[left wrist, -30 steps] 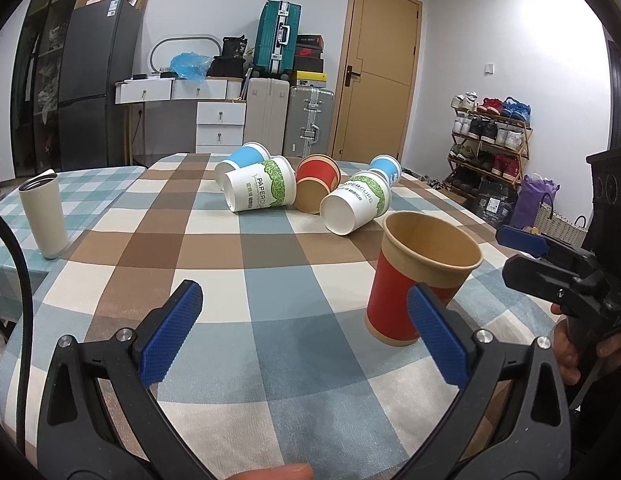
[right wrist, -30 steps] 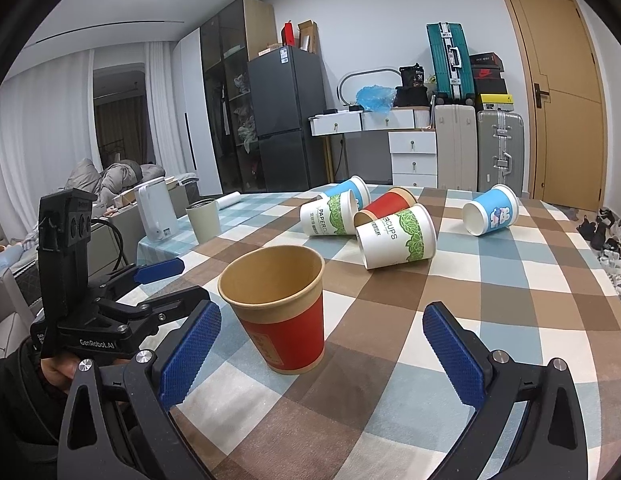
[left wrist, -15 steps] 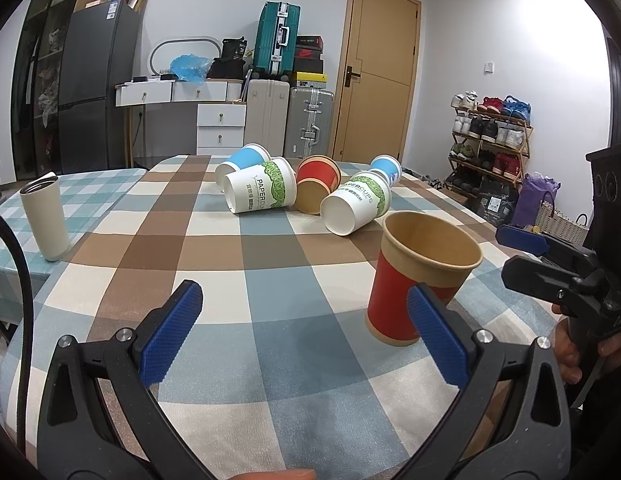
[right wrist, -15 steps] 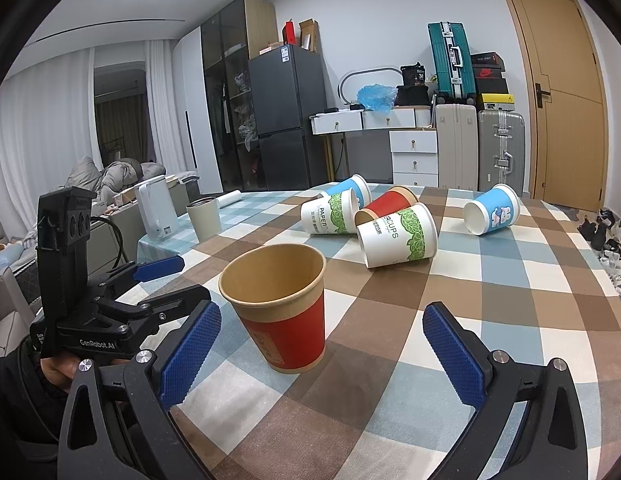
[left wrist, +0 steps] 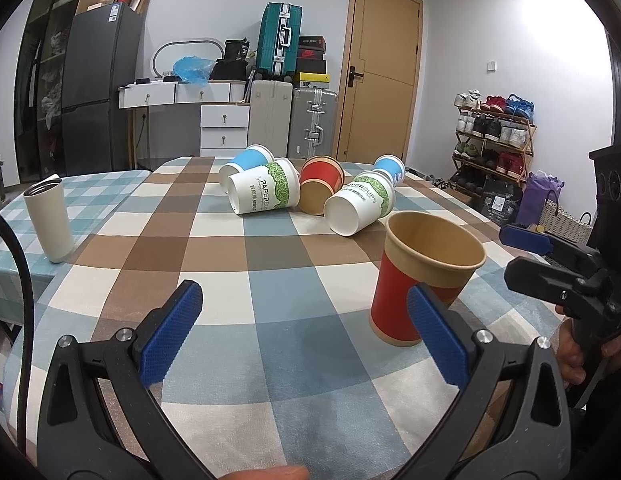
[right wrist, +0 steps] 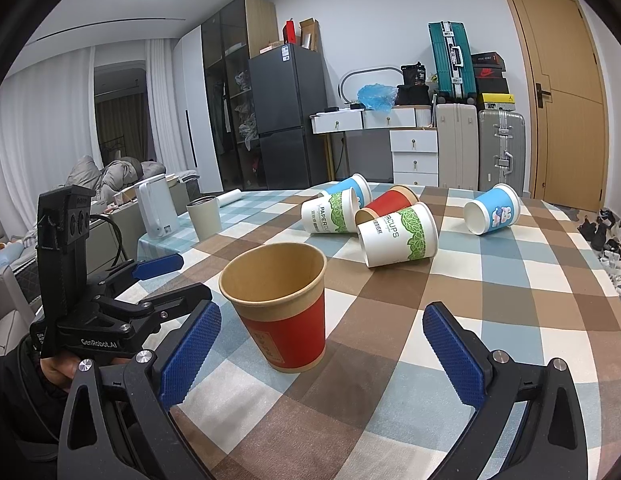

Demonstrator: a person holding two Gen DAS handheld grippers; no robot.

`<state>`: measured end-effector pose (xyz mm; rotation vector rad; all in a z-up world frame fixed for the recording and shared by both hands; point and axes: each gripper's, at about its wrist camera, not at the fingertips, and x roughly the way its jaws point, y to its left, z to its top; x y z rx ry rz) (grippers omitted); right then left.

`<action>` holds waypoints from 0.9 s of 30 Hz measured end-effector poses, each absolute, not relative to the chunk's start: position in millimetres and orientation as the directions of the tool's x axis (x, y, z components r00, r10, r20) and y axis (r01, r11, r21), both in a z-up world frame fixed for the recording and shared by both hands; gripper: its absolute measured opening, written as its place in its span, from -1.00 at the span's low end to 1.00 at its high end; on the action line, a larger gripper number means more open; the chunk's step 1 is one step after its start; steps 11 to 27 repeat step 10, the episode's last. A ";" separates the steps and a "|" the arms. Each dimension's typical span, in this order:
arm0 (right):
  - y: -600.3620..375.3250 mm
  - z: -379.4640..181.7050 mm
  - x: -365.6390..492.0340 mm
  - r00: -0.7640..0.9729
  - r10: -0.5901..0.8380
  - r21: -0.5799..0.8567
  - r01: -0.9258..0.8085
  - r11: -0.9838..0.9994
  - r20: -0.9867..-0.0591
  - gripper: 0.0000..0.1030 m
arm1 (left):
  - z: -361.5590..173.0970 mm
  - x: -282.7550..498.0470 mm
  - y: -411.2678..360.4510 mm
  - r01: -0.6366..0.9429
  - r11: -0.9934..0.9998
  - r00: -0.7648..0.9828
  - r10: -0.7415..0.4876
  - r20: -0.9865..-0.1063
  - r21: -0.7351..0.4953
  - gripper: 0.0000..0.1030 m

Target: Flip cup upright

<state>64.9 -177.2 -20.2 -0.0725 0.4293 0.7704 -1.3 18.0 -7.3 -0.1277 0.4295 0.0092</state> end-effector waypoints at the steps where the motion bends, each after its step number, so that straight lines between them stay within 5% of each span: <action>1: -177.1 -19.9 64.9 0.635 0.659 0.092 -0.689 0.719 -0.402 1.00 | -7.0 -1.8 19.1 -0.035 0.992 0.910 -0.018 -0.414 -0.118 0.98; 27: -177.0 -20.2 64.6 0.635 0.659 0.092 -0.688 0.720 -0.404 1.00 | -6.1 -0.8 19.9 -0.033 0.994 0.914 -0.011 -0.406 -0.102 0.98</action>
